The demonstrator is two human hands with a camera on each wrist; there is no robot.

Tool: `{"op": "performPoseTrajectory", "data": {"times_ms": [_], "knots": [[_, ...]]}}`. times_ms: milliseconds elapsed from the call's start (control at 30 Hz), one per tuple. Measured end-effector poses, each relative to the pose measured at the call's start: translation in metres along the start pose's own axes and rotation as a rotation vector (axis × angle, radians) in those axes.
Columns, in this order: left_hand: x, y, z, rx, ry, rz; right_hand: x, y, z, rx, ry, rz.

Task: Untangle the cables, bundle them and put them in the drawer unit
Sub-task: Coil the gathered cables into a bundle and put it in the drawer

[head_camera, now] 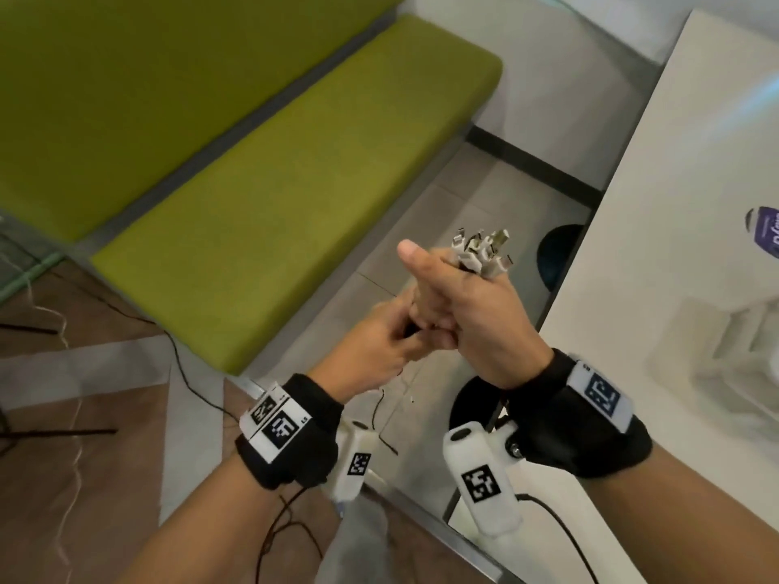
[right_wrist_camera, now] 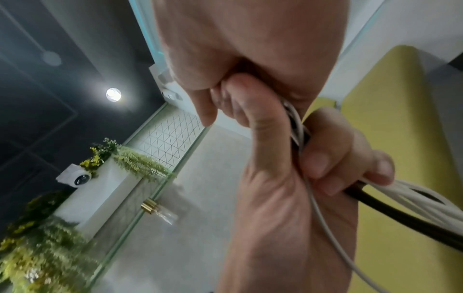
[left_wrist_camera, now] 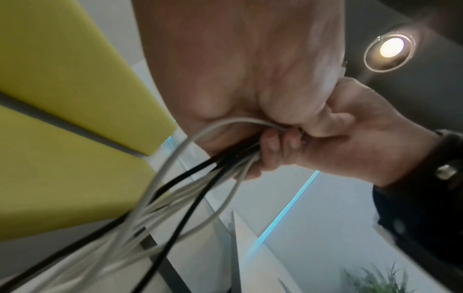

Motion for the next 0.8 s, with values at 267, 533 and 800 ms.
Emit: {"op": "performPoseTrajectory", "data": {"times_ms": [267, 533, 800], "knots": [[-0.030, -0.002, -0.036, -0.076, -0.090, 0.056, 0.012, 0.014, 0.033, -0.015, 0.025, 0.031], [-0.052, -0.013, -0.052, -0.119, -0.202, -0.015, 0.019, 0.049, 0.063, -0.066, 0.122, -0.057], [-0.030, -0.055, 0.013, -0.521, -0.130, 0.343, 0.037, 0.078, 0.059, -0.195, 0.094, -0.119]]}}
Point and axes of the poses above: each hand's wrist, its own x-axis away from the middle knuckle, its own y-axis out of the back of the hand, z = x × y, the point moved 10 cm from there along -x, towards the middle knuckle, and after that the axes turned 12 degrees about -y, right-handed, at the moved point
